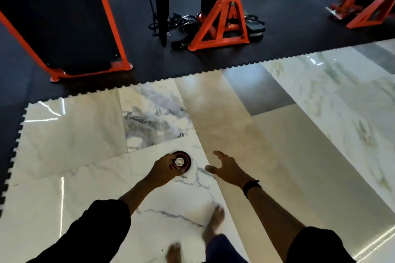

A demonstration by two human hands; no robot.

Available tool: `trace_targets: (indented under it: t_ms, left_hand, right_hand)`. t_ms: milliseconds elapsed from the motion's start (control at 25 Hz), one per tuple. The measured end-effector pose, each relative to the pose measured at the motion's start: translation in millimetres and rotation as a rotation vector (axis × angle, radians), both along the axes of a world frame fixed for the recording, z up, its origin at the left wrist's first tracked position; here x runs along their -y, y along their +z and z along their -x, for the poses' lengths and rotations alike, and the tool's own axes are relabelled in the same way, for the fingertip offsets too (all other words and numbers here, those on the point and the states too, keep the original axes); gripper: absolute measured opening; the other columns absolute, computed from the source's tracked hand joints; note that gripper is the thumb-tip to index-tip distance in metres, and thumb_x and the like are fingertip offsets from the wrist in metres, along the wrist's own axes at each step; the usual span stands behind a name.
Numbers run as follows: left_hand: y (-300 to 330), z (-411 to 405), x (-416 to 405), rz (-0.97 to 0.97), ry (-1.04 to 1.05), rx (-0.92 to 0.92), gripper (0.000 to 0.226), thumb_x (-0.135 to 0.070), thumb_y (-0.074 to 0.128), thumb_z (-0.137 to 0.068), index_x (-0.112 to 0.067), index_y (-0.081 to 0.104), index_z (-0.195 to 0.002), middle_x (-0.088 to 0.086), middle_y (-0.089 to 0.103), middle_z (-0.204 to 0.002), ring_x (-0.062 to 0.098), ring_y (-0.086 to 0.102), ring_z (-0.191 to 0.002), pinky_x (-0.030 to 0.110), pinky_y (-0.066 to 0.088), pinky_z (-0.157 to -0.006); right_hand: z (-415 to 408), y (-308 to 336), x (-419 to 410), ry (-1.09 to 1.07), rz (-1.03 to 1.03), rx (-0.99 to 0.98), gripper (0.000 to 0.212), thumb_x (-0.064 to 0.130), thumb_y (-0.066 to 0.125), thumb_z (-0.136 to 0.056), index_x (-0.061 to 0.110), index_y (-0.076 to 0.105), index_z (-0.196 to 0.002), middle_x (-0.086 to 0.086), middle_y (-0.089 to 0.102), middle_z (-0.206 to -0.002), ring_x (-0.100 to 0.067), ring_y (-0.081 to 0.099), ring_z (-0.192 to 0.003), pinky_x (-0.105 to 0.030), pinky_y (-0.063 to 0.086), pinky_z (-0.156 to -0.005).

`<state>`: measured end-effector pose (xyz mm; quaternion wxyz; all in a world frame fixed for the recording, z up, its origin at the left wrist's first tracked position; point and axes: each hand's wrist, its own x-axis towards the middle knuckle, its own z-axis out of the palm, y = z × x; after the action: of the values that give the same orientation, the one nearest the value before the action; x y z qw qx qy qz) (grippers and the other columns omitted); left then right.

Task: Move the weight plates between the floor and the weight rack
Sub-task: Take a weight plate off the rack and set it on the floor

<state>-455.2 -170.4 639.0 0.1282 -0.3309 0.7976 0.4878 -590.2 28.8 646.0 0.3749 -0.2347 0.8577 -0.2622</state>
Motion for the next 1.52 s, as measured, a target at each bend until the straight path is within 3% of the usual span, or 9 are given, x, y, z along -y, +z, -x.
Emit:
trace_targets:
  t_ms: [400, 560, 680, 800, 960, 1040, 1240, 1360, 1520]
  left_hand:
    - [-95, 159, 75, -0.032, 0.167, 0.313, 0.07, -0.033, 0.078, -0.082, -0.008, 0.046, -0.139, 0.016, 0.052, -0.139, 0.025, 0.052, -0.127, 0.023, 0.037, -0.091]
    - [-143, 207, 99, -0.075, 0.273, 0.349, 0.062, -0.031, 0.081, -0.079, -0.012, 0.054, -0.133, 0.014, 0.059, -0.129, 0.025, 0.059, -0.113, 0.03, 0.046, -0.091]
    - [-242, 231, 115, -0.079, 0.227, 0.422, 0.075, -0.053, 0.077, -0.071, -0.016, 0.054, -0.133, 0.009, 0.06, -0.13, 0.025, 0.053, -0.123, 0.044, 0.042, -0.106]
    - [-387, 238, 136, 0.001, 0.119, 0.542, 0.099, -0.079, 0.053, -0.052, -0.019, 0.055, -0.131, 0.011, 0.055, -0.134, 0.032, 0.045, -0.131, 0.047, 0.035, -0.111]
    - [-521, 257, 161, -0.065, 0.141, 0.592, 0.056, -0.036, 0.073, -0.083, -0.008, 0.056, -0.129, 0.009, 0.063, -0.12, 0.022, 0.056, -0.116, 0.022, 0.037, -0.088]
    - [-590, 266, 176, -0.094, 0.146, 0.612, 0.057, -0.024, 0.072, -0.087, -0.002, 0.049, -0.134, 0.012, 0.058, -0.127, 0.022, 0.054, -0.12, 0.023, 0.035, -0.089]
    - [-692, 262, 184, -0.099, 0.355, 0.609, 0.077, -0.02, 0.084, -0.071, -0.002, 0.041, -0.133, 0.013, 0.048, -0.13, 0.026, 0.052, -0.117, 0.03, 0.044, -0.097]
    - [-716, 261, 192, -0.141, 0.464, 0.577, 0.093, -0.037, 0.088, -0.052, -0.01, 0.046, -0.131, 0.01, 0.047, -0.134, 0.026, 0.053, -0.116, 0.039, 0.048, -0.1]
    - [-707, 265, 205, -0.33, 0.537, 0.65, 0.09, -0.048, 0.086, -0.05, -0.019, 0.047, -0.126, 0.007, 0.044, -0.136, 0.029, 0.054, -0.115, 0.043, 0.059, -0.071]
  right_hand:
    - [181, -106, 102, 0.022, -0.047, 0.242, 0.076, 0.045, 0.065, -0.091, 0.012, 0.032, -0.151, -0.013, 0.038, -0.155, -0.028, 0.037, -0.143, -0.041, 0.033, -0.116]
    - [211, -163, 132, 0.041, -0.125, 0.356, 0.075, 0.047, 0.066, -0.089, 0.016, 0.034, -0.15, -0.011, 0.04, -0.154, -0.026, 0.037, -0.143, -0.041, 0.033, -0.116]
    - [233, -255, 155, -0.031, -0.167, 0.392, 0.07, 0.041, 0.068, -0.089, 0.012, 0.041, -0.147, -0.013, 0.049, -0.148, -0.026, 0.046, -0.136, -0.037, 0.037, -0.112]
    - [246, -372, 174, -0.107, -0.22, 0.363, 0.065, 0.039, 0.069, -0.089, 0.009, 0.046, -0.142, -0.017, 0.056, -0.14, -0.026, 0.053, -0.13, -0.03, 0.039, -0.104]
    - [229, -540, 195, -0.151, -0.344, 0.485, 0.071, 0.038, 0.07, -0.089, 0.006, 0.04, -0.145, -0.02, 0.049, -0.146, -0.031, 0.047, -0.135, -0.034, 0.035, -0.109]
    - [219, -613, 205, -0.22, -0.371, 0.515, 0.075, 0.035, 0.07, -0.089, 0.003, 0.035, -0.147, -0.02, 0.045, -0.148, -0.032, 0.044, -0.137, -0.033, 0.032, -0.109]
    - [196, -711, 228, -0.618, -0.298, 0.557, 0.077, 0.03, 0.075, -0.084, 0.009, 0.033, -0.144, -0.016, 0.04, -0.143, -0.027, 0.043, -0.13, -0.031, 0.04, -0.104]
    - [192, -726, 233, -0.826, -0.229, 0.578, 0.08, 0.046, 0.079, -0.067, 0.019, 0.04, -0.131, -0.007, 0.039, -0.134, -0.026, 0.046, -0.121, -0.043, 0.046, -0.104]
    - [207, -728, 226, -0.824, -0.245, 0.689, 0.075, 0.069, 0.076, -0.053, 0.024, 0.052, -0.108, -0.007, 0.05, -0.132, -0.028, 0.05, -0.122, -0.044, 0.054, -0.083]
